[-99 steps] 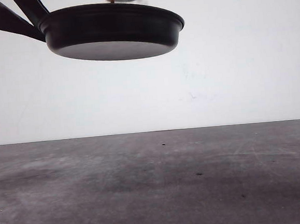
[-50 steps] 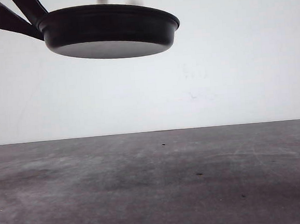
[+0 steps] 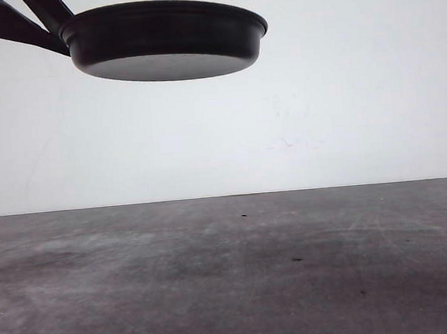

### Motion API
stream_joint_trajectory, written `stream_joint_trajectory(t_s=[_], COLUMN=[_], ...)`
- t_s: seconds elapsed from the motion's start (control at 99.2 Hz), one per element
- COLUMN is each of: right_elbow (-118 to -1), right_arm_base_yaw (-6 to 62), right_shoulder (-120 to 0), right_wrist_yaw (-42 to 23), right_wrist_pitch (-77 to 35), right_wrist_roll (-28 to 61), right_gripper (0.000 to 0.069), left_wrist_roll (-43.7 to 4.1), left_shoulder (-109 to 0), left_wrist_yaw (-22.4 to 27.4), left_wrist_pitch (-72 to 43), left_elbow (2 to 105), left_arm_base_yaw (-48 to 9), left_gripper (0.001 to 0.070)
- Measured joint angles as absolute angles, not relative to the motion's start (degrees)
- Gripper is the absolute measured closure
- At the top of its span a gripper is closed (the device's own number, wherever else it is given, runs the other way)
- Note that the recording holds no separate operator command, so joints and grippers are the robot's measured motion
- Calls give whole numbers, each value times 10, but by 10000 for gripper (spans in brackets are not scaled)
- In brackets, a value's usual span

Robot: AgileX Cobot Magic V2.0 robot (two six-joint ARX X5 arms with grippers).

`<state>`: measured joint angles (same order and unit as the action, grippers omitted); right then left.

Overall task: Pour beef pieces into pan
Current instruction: 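Lift the bowl above the pan and tip the beef cubes in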

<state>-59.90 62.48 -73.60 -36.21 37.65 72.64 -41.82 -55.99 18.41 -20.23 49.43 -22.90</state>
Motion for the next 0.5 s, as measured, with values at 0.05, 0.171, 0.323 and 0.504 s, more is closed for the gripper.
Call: stream_joint_trajectory(t_s=[0.05, 0.171, 0.323, 0.504], right_elbow=[-599, -599, -599, -598], right_arm_base_yaw=[620, 614, 609, 556], right_shoulder=[-735, -739, -733, -686], right_wrist_yaw=[-361, -362, -384, -322], right_wrist_pitch=[357, 331, 244, 65], right_wrist_roll=[724, 690, 556, 253], right_gripper=[678, 678, 678, 677], left_wrist_roll=[-419, -421, -420, -415], left_shoulder=[-560, -560, -560, -560], left_wrist_yaw=[184, 184, 183, 167], left_wrist_pitch=[-200, -199, -199, -199], left_elbow=[494, 494, 494, 494], left_arm_base_yaw=[-229, -229, -229, -226], left_gripper=[654, 654, 654, 654])
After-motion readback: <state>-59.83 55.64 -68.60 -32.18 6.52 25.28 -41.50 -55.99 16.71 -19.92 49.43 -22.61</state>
